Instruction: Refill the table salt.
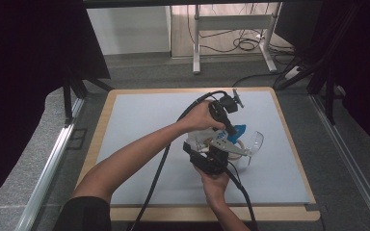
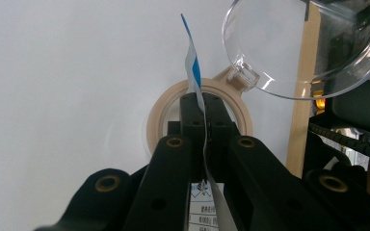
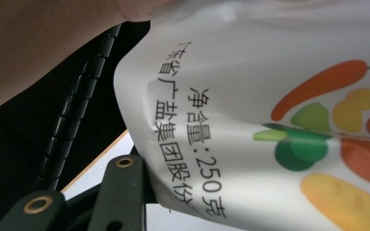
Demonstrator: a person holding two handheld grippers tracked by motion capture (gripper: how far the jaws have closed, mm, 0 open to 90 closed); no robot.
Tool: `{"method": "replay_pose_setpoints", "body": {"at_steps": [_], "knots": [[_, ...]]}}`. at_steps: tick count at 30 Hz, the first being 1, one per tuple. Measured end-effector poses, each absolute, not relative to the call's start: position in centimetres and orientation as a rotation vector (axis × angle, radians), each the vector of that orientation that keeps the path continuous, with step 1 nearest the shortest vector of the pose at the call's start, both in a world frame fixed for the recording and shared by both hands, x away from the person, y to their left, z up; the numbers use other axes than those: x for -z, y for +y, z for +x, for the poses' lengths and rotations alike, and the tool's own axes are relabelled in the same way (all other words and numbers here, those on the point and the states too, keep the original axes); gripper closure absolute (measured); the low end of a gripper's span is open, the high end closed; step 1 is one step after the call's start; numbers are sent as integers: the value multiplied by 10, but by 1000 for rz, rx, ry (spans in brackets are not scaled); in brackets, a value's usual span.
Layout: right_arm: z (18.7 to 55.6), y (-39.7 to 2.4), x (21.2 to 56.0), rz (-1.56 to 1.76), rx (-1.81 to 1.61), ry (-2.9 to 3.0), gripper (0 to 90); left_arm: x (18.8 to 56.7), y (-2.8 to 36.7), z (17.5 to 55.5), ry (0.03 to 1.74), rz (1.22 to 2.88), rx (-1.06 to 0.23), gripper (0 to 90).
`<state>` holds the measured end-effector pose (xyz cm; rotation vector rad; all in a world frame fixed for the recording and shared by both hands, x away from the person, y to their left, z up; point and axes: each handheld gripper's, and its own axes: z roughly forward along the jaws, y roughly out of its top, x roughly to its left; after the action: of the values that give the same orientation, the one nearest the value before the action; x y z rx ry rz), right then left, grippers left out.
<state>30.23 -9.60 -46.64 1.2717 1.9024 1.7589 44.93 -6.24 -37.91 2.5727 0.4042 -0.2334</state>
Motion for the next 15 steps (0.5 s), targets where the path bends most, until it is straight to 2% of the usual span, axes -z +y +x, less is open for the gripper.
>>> {"method": "replay_pose_setpoints", "body": {"at_steps": [15], "knots": [[302,-96,465,1267,-1766,1887,585,376,-63,448,401,2574,230,899]]}}
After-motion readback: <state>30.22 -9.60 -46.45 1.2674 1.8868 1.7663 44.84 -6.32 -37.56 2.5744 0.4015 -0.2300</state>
